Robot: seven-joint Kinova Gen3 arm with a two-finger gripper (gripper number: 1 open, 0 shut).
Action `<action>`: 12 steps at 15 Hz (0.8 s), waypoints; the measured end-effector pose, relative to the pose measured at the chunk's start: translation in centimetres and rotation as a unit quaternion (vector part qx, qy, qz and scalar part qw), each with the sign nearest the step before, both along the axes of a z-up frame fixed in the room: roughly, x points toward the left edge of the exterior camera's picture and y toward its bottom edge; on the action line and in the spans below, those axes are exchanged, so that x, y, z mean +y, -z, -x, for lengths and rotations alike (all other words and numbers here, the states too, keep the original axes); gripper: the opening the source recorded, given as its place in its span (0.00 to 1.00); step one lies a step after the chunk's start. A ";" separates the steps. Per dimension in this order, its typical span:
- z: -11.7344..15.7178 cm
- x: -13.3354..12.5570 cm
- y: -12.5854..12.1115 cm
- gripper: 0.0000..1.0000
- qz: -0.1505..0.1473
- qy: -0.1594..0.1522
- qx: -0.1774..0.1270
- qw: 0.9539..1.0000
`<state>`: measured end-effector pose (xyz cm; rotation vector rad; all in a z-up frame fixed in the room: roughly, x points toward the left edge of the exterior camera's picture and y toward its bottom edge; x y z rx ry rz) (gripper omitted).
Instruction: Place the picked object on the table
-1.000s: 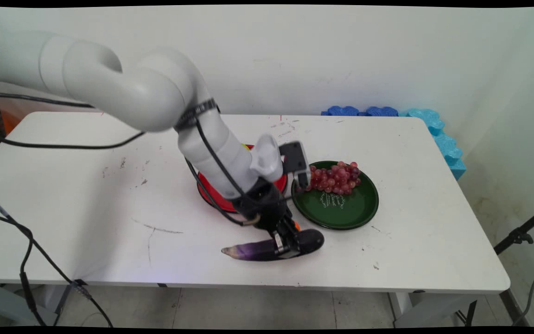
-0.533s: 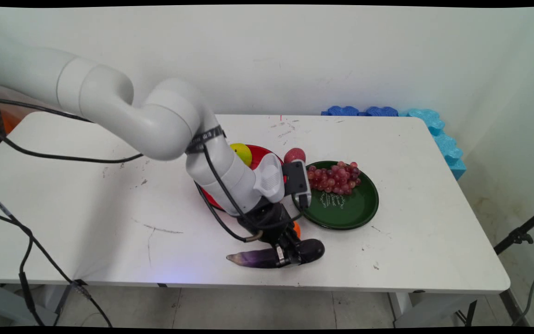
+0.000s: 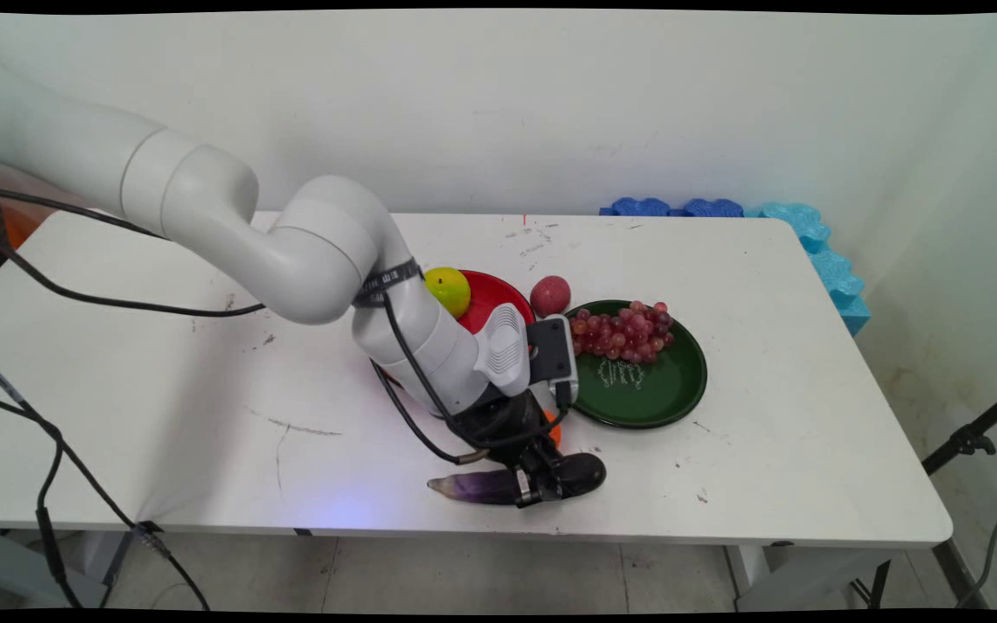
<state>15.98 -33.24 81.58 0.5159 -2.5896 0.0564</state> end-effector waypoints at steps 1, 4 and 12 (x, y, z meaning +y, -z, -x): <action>-0.1 0.0 0.2 0.00 0.002 0.001 0.000 1.000; -0.2 0.0 0.7 0.00 0.005 0.006 0.001 1.000; -0.3 0.1 0.6 1.00 0.015 0.018 0.011 1.000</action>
